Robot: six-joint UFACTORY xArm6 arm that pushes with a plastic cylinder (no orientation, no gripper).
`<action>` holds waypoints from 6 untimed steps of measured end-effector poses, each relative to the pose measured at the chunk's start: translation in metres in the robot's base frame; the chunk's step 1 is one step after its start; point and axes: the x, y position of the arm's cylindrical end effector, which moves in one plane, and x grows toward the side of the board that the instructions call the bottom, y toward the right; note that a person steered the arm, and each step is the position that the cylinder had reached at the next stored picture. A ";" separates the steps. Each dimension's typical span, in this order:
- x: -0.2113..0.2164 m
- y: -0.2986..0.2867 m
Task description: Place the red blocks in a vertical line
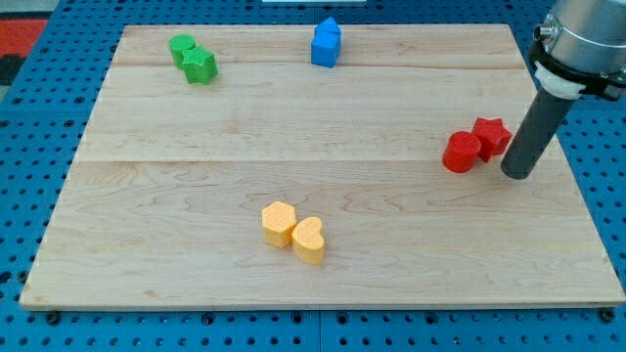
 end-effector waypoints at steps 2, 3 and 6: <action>-0.023 -0.008; -0.042 -0.088; -0.129 -0.161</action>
